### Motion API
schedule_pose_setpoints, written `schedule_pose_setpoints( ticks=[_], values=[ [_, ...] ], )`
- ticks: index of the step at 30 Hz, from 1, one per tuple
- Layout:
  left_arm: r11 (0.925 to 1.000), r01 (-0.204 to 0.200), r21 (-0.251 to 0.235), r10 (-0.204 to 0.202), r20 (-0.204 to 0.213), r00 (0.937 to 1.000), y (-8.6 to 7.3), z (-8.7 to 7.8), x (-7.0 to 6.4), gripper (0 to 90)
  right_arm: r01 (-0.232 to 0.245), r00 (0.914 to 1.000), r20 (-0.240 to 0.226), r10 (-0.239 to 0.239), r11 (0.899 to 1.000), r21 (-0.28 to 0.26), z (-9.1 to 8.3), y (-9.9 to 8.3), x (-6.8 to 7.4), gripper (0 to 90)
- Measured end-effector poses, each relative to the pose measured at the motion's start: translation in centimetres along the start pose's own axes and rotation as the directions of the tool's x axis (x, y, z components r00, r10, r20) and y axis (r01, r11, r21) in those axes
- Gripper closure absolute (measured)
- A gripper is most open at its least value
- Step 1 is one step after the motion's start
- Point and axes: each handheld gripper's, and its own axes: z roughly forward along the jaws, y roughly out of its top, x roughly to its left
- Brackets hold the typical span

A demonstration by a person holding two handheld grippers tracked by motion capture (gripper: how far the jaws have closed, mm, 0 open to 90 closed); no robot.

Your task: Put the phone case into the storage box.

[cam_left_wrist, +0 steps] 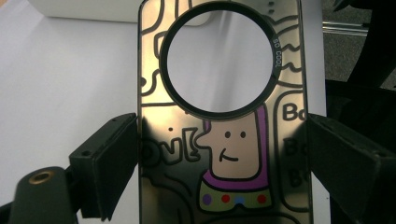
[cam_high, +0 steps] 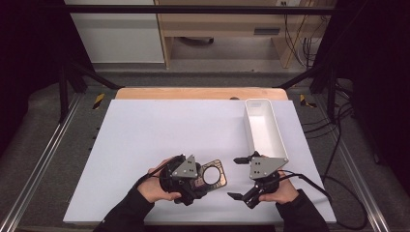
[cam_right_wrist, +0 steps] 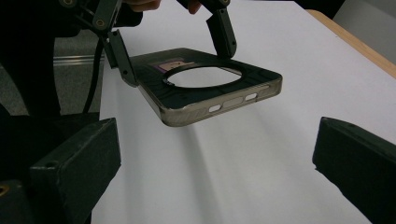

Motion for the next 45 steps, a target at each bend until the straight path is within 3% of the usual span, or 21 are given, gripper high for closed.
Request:
schedule_pose_setpoints(
  ticks=[27, 45],
  values=[
    [0.9982, -0.06, 0.002, 0.06, 0.071, 0.9957, 0.8, 0.6, -0.7, 11.7, 0.021, 0.9981, -0.058, -0.021, 1.0, 0.001, 1.5, 0.5, 0.1, 3.0],
    [0.9948, -0.101, 0.013, 0.099, 0.108, 0.9893, 1.4, 0.9, -1.3, 11.7, 0.034, 0.9898, -0.139, -0.033, 0.999, 0.011, 2.4, 0.4, 0.5, 5.5]
  ],
)
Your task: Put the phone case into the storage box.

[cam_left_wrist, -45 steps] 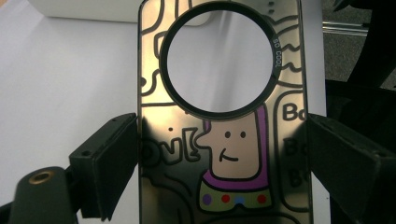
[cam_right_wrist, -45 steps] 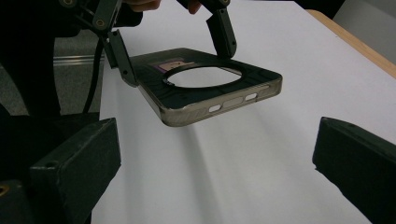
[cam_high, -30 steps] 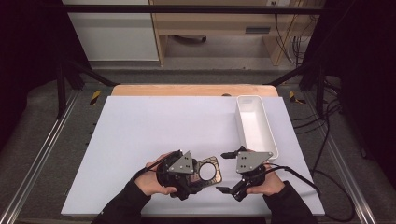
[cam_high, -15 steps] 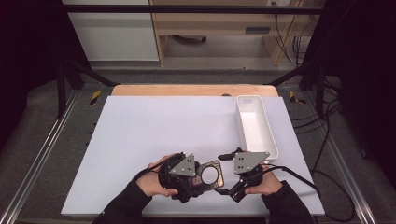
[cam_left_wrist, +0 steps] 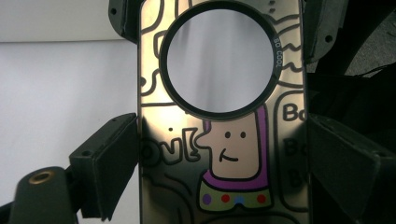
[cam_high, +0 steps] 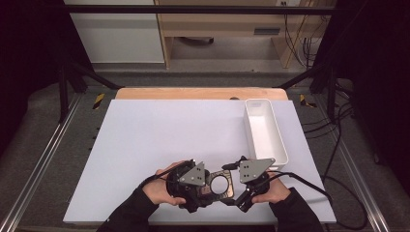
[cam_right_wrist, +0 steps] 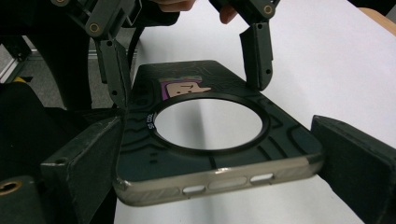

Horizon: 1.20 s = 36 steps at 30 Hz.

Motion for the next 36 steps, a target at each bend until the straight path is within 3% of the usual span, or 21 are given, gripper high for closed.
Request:
schedule_pose_setpoints(
  ticks=[15, 36],
  values=[
    [0.9998, -0.019, -0.011, 0.019, 0.016, 0.9997, 0.14, 0.02, -0.27, 11.7, -0.002, 0.9983, -0.059, 0.001, 1.0, -0.016, 0.36, -0.01, 0.1, 9.3],
    [0.9999, -0.017, 0.004, 0.017, 0.021, 0.9996, 0.03, 0.15, -0.15, 11.6, 0.008, 0.9977, -0.066, -0.011, 0.999, -0.033, 0.59, -0.16, 0.02, 10.3]
  ],
)
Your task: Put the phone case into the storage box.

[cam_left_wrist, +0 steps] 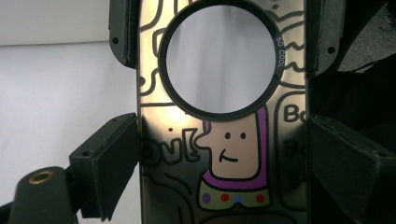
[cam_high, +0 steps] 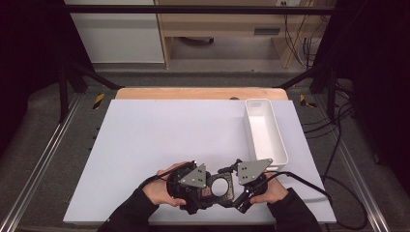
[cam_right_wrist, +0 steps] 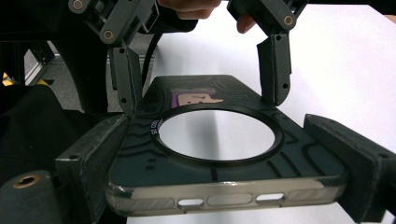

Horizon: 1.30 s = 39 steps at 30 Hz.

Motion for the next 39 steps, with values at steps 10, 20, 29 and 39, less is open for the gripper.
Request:
schedule_pose_setpoints(
  ticks=[10, 20, 29, 39],
  values=[
    [1.0, -0.003, 0.009, 0.003, 0.006, 1.0, 0.0, 0.2, 0.1, 11.7, 0.005, 1.0, 0.002, -0.005, 1.0, -0.006, 0.0, 0.0, 0.1, 11.1],
    [1.0, 0.002, 0.004, -0.002, 0.014, 0.9999, -0.1, 0.3, 0.1, 11.6, -0.001, 1.0, 0.002, 0.001, 1.0, -0.008, -0.1, 0.1, 0.2, 11.6],
    [0.9997, 0.024, -0.011, -0.024, 0.01, 0.9997, -0.3, 0.2, 0.3, 11.1, -0.013, 0.9999, 0.01, 0.013, 1.0, -0.002, -0.3, 0.1, 0.1, 12.1],
    [0.9937, 0.091, -0.066, -0.091, 0.005, 0.9959, -1.0, -1.5, 0.8, 5.0, -0.011, 0.9995, 0.03, 0.011, 1.0, 0.001, -0.8, 0.4, -0.1, 12.1]
  ],
)
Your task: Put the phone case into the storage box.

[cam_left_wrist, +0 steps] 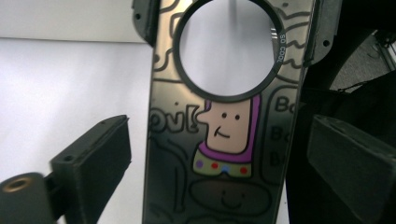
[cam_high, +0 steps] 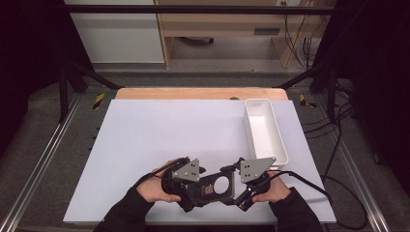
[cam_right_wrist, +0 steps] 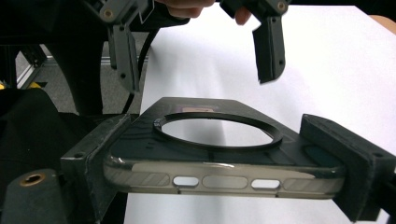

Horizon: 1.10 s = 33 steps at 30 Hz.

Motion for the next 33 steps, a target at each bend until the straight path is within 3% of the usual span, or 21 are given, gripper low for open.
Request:
schedule_pose_setpoints(
  ticks=[8, 22, 33],
  values=[
    [0.9983, 0.055, 0.022, -0.054, -0.018, 0.9984, -0.7, -0.9, 0.5, 2.1, -0.002, 1.0, 0.005, 0.002, 1.0, 0.007, -0.5, 0.2, -0.1, 12.1],
    [0.9909, 0.079, 0.109, -0.08, 0.007, 0.9968, -1.1, -0.9, 0.8, 1.5, -0.008, 0.9999, 0.008, 0.008, 1.0, 0.014, -1.2, 0.5, -0.2, 12.3],
    [0.9712, 0.073, 0.227, -0.088, 0.057, 0.9945, 0.2, 0.5, 1.4, 0.5, 0.007, 1.0, 0.0, -0.007, 1.0, 0.03, -1.2, 1.2, -0.1, 12.3]
  ],
)
